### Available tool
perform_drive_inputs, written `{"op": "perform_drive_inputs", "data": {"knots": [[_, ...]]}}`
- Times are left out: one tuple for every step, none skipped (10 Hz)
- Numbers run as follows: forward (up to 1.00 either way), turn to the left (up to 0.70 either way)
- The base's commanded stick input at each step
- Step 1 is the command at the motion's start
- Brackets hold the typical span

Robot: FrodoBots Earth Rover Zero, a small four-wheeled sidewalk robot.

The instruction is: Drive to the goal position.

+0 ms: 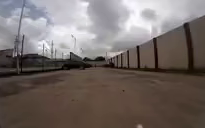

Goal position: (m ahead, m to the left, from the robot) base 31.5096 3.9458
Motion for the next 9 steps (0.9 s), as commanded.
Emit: {"op": "perform_drive_inputs", "data": {"knots": [[0.3,0.0],[0.3,0.0],[0.3,0.0],[0.3,0.0],[0.3,0.0],[0.3,0.0],[0.3,0.0],[0.3,0.0],[0.3,0.0]]}}
